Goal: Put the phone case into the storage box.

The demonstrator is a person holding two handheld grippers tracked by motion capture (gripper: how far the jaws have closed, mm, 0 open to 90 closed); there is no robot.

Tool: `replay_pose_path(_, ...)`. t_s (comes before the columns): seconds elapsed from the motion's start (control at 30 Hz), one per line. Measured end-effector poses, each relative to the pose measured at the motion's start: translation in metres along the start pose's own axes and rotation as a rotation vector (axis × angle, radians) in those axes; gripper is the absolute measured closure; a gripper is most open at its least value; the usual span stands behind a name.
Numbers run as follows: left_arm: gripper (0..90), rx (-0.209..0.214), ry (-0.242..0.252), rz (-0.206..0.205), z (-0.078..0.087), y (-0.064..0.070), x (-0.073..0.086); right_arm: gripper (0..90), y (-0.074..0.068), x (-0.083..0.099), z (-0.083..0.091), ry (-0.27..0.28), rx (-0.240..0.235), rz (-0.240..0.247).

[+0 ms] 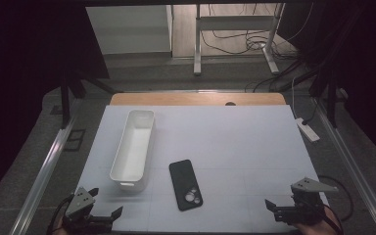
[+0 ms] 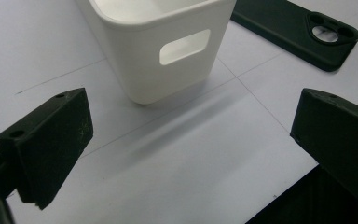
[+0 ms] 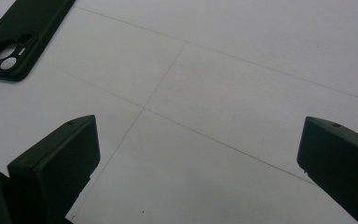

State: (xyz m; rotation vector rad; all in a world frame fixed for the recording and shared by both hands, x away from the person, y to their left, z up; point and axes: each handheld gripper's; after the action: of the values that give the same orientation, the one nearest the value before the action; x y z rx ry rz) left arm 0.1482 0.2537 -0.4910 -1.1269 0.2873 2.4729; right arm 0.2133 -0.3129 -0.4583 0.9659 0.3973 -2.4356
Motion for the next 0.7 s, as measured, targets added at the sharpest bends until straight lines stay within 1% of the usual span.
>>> replay_pose_path(0.53,0.1,0.002,-0.012,-0.003,-0.0011,0.0006,0.0,0.0,0.0005,-0.0011,-0.0016,-0.014,-0.02,0.002)
replay_pose_path(0.7,0.5,0.002,-0.019,-0.014,-0.0019,0.0014,-0.0004,0.0,0.0005,-0.0015,-0.0019,-0.02,-0.026,0.007)
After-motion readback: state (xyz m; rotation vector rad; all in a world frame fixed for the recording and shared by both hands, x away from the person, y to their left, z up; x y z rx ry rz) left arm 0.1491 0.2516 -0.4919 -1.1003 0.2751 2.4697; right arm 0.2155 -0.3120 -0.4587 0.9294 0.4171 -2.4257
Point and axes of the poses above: each handheld gripper's, and its own axes: z roughly backward along the jaws, x roughly out of its underside, y roughly to its right, and after that the axes turned 4 degrees about -x, right-handed
